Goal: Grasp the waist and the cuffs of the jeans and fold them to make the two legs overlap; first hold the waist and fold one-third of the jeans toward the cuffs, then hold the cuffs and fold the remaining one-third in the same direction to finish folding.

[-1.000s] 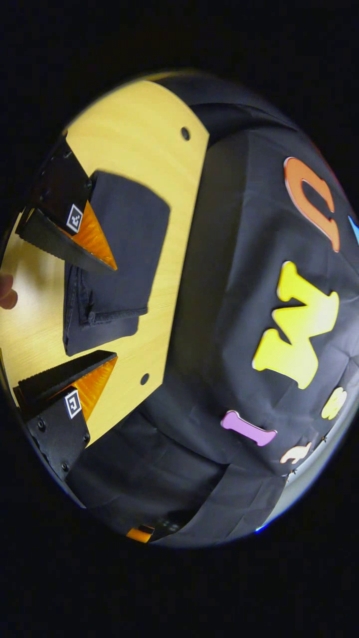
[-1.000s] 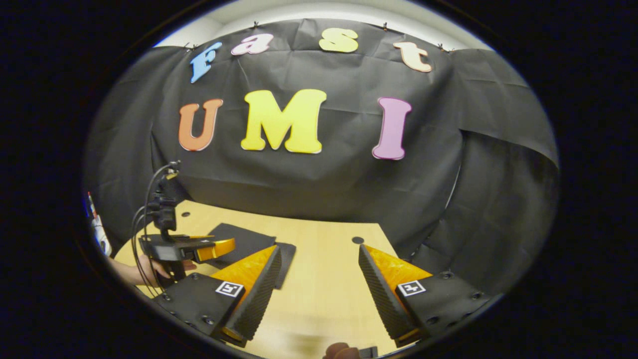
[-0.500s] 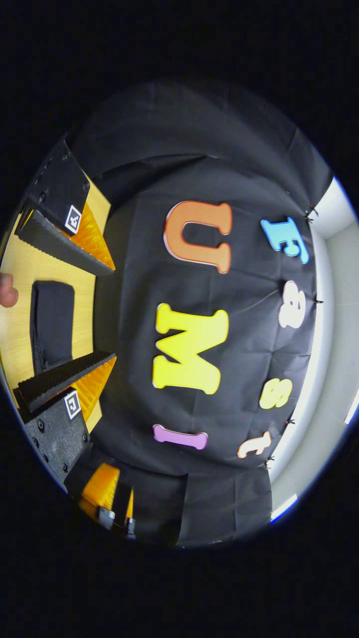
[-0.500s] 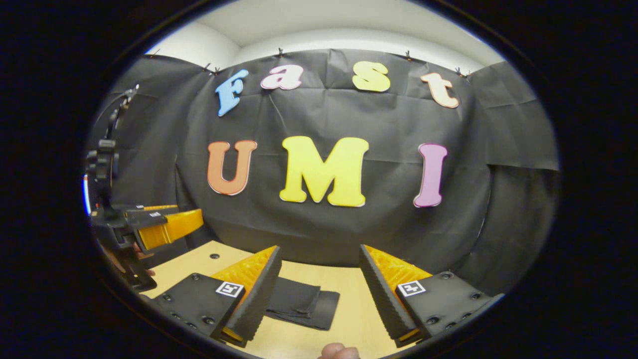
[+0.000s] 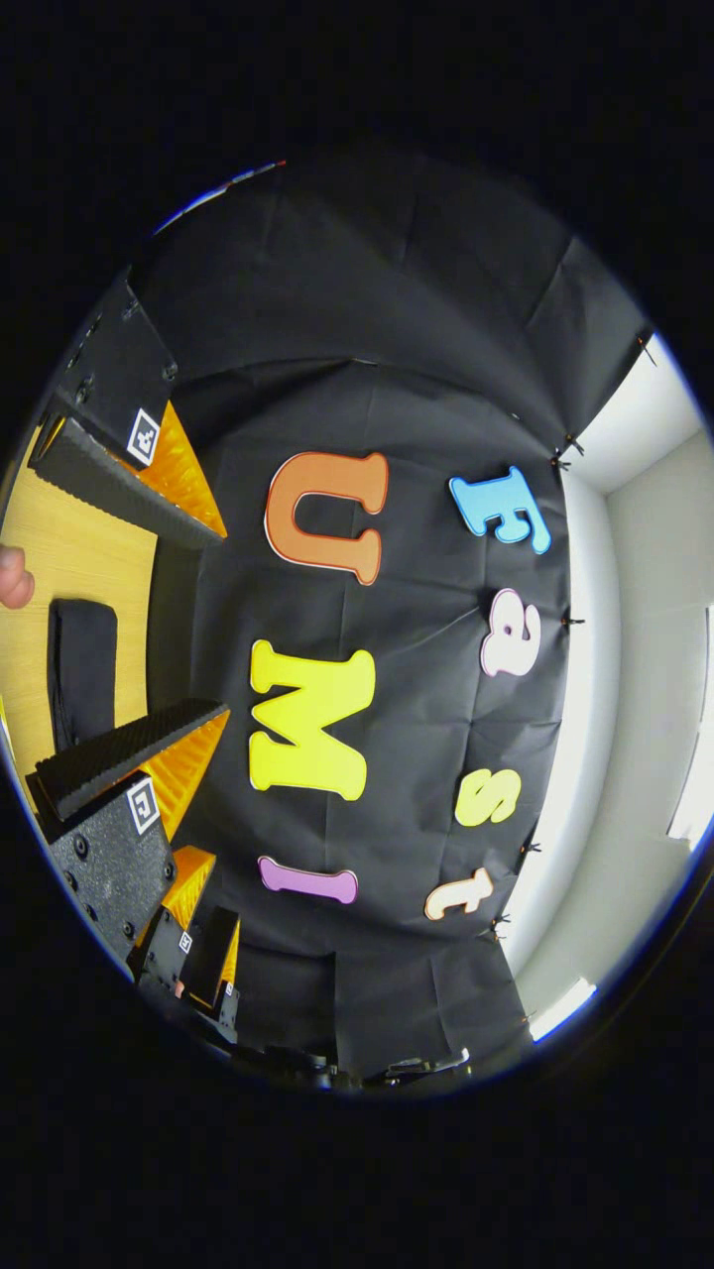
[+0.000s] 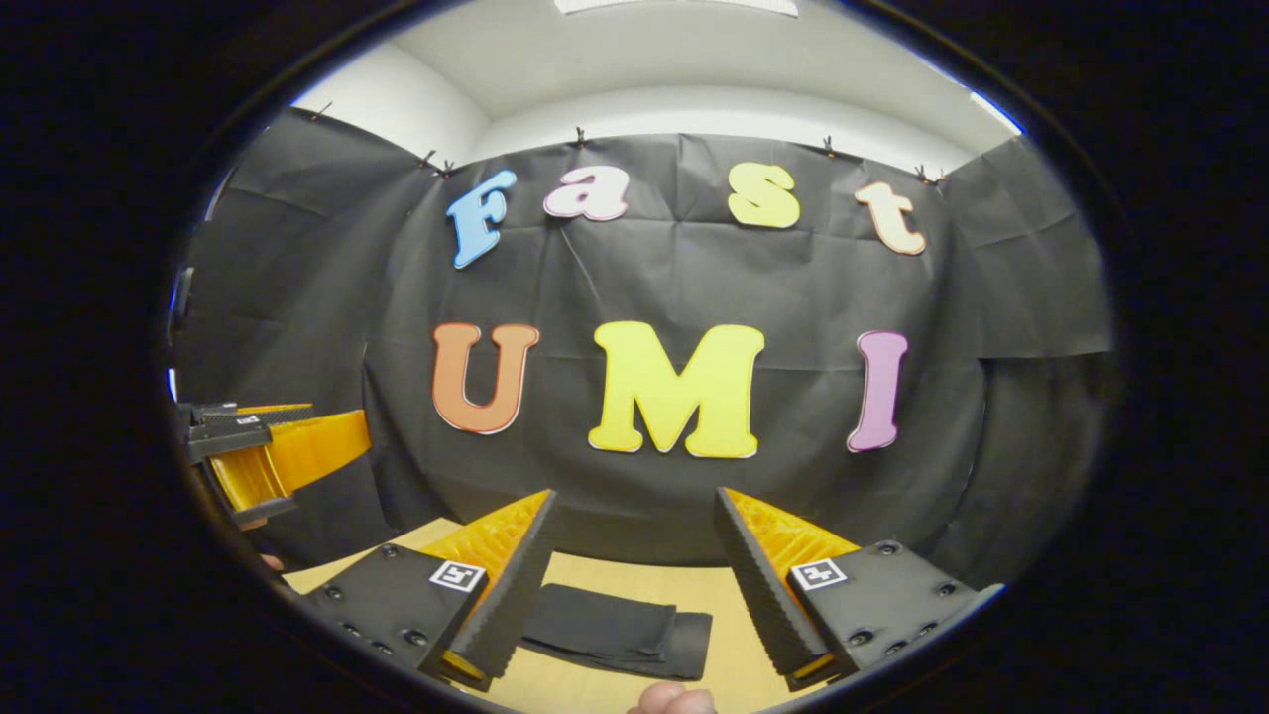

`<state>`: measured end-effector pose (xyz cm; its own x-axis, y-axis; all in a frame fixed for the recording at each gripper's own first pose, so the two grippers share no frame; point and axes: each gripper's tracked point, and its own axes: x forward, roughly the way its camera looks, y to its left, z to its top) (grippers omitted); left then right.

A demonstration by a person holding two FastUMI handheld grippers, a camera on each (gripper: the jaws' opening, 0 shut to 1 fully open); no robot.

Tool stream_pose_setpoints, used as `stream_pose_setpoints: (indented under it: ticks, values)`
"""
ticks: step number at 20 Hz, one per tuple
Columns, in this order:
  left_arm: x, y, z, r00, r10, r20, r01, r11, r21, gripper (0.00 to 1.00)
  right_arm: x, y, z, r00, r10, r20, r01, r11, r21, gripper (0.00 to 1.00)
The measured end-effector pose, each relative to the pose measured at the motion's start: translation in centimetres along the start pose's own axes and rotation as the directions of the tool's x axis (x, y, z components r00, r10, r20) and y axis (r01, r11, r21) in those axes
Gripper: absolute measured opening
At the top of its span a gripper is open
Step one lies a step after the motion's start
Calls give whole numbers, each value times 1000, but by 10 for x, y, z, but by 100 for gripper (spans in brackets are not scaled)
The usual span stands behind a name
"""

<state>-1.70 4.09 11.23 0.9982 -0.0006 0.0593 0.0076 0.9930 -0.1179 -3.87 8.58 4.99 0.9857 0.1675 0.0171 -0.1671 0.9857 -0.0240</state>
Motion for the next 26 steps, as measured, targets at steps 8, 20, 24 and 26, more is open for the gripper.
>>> stream_pose_setpoints:
  ticks: [8,20,24,26]
  values:
    - [-11,24,5,999,32,-4,-32,999,-18,98,2,29,7,999,32,14,-32,999,7,94]
    - [-20,42,20,998,69,8,-69,997,-23,98,7,48,15,997,63,34,-64,997,33,94]
    - [-22,41,17,997,73,3,-73,997,-25,98,4,52,13,997,75,22,-76,996,43,96]
    - [-24,41,14,997,77,-7,-77,997,-24,98,1,52,11,997,77,18,-78,996,42,94]
